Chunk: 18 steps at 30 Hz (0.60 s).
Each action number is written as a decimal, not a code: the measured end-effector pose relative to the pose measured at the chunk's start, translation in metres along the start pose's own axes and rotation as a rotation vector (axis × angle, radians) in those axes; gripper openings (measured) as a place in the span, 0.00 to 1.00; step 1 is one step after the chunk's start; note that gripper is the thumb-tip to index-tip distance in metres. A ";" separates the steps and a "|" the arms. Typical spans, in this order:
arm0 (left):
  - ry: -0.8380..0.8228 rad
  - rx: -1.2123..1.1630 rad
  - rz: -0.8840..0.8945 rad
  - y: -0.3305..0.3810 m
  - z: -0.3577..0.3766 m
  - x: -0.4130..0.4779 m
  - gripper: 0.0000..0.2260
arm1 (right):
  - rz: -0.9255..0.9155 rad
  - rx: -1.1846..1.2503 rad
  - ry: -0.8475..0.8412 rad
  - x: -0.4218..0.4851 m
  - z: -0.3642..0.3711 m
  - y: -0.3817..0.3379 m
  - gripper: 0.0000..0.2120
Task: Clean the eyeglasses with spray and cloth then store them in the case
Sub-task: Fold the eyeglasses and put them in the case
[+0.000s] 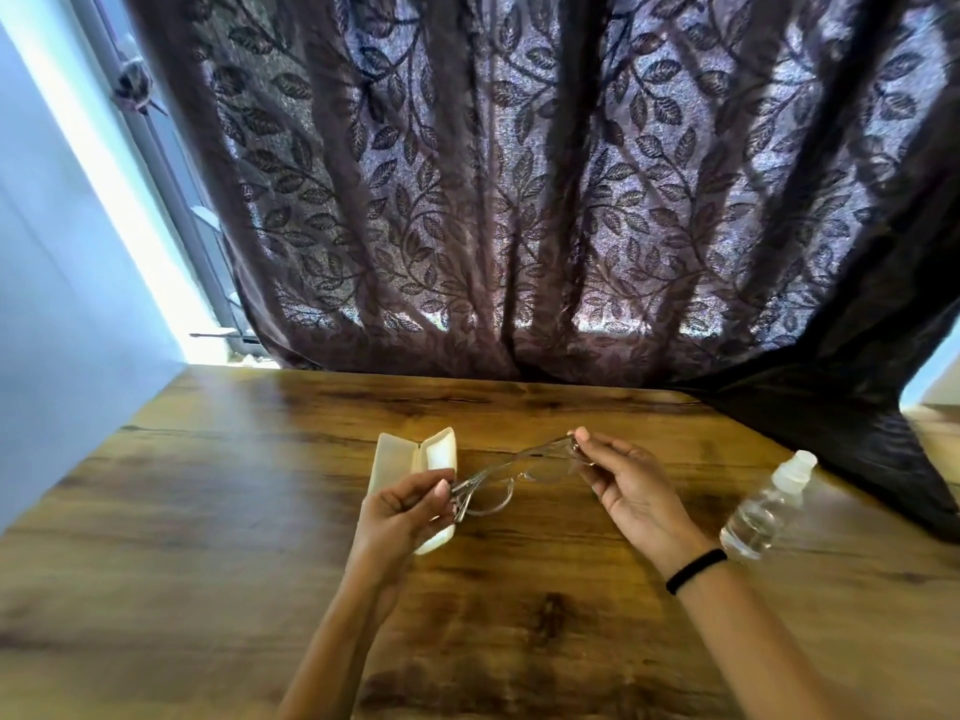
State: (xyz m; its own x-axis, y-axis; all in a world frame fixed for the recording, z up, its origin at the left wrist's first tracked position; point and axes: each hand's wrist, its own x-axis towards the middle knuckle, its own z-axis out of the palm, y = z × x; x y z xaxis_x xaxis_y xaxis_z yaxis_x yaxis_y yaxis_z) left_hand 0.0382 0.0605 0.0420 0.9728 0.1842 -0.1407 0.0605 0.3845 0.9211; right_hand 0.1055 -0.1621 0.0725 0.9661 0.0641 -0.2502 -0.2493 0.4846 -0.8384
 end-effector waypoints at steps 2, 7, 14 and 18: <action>0.098 -0.060 0.003 -0.003 -0.007 -0.006 0.07 | 0.013 -0.011 -0.054 0.003 0.012 0.007 0.04; 0.207 -0.122 0.053 -0.002 -0.026 -0.020 0.07 | 0.040 -0.101 -0.138 0.014 0.047 0.020 0.06; 0.261 -0.012 0.199 -0.004 -0.047 -0.035 0.09 | -0.039 -0.338 -0.188 0.035 0.087 0.035 0.05; 0.296 -0.022 0.246 -0.010 -0.043 -0.040 0.11 | -0.008 -0.438 -0.230 0.045 0.101 0.039 0.04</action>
State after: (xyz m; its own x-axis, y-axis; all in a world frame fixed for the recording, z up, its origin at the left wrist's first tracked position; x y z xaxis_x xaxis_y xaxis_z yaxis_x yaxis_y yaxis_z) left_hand -0.0109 0.0878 0.0230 0.8505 0.5257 -0.0184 -0.1746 0.3151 0.9329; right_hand 0.1460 -0.0527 0.0775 0.9457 0.2763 -0.1710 -0.1992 0.0770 -0.9769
